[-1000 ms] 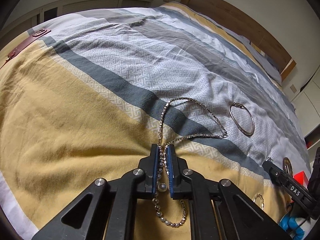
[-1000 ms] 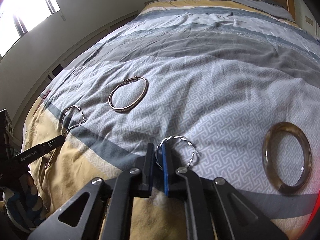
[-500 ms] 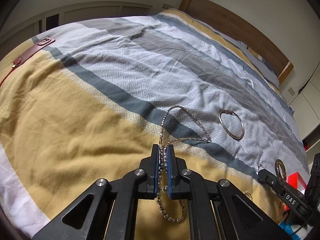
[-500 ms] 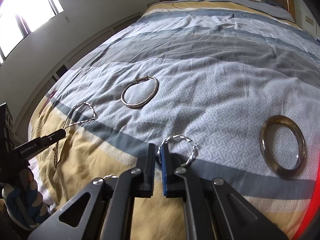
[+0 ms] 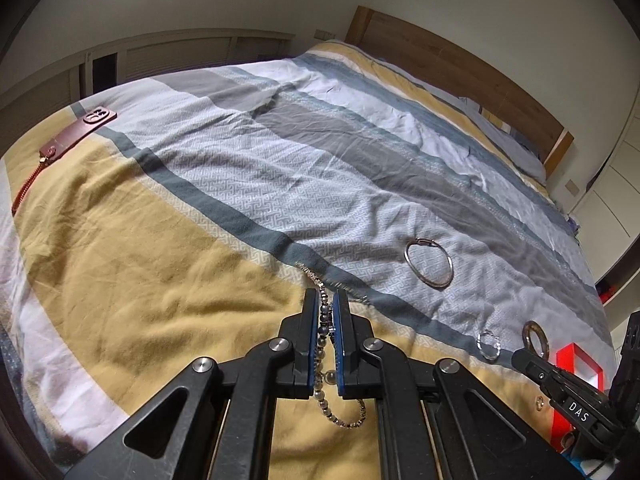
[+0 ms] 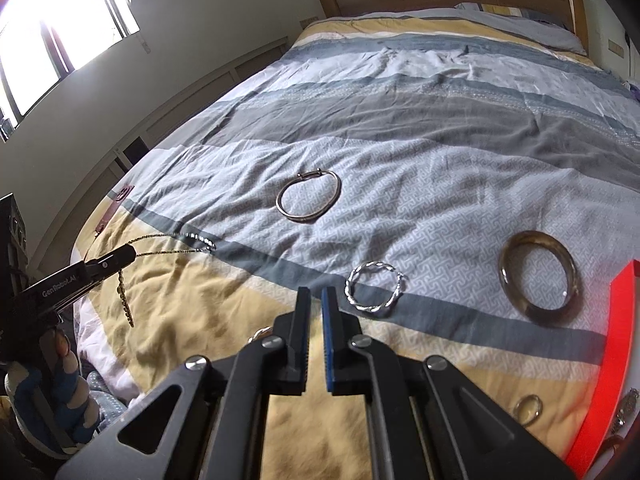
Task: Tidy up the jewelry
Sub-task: 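Carry the necklace and twisted bangle over the red box with both grippers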
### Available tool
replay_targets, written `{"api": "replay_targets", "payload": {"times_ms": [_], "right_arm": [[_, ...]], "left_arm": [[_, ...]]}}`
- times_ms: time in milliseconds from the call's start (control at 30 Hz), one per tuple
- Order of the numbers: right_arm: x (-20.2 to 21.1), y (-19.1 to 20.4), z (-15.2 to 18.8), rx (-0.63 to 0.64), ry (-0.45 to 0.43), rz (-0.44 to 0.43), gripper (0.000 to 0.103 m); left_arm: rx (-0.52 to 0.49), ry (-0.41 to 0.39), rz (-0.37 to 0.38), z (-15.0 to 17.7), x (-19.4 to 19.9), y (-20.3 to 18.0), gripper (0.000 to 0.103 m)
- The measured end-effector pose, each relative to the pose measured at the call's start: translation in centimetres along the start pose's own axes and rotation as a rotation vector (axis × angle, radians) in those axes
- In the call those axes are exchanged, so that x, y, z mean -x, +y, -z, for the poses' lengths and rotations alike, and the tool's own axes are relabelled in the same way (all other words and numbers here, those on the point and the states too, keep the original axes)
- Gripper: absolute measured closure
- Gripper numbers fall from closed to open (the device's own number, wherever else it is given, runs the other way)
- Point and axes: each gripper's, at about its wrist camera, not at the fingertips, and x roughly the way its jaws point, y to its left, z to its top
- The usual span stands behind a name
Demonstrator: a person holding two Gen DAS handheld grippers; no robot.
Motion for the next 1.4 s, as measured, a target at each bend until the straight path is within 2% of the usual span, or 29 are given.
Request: {"api": "replay_targets", "payload": {"times_ms": [433, 700, 1033, 1400], "right_arm": [[6.4, 1.5, 2.1, -0.024, -0.051, 0.005, 0.098], [11.3, 0.3, 4.3, -0.064, -0.098, 0.02, 0.098], [18.5, -3.0, 6.3, -0.126, -0.196, 0.051, 0.098], [24.8, -9.3, 9.0, -0.235, -0.281, 0.102, 0.098]], "left_arm": [[-0.037, -0.068, 0.042, 0.0, 6.2, -1.6, 0.096], [-0.083, -0.104, 0.067, 0.5, 9.9, -4.1, 0.096], [-0.159, -0.119, 0.141, 1.9, 13.8, -9.9, 0.096], [-0.284, -0.052, 0.282, 4.8, 14.7, -19.3, 0.096]]}}
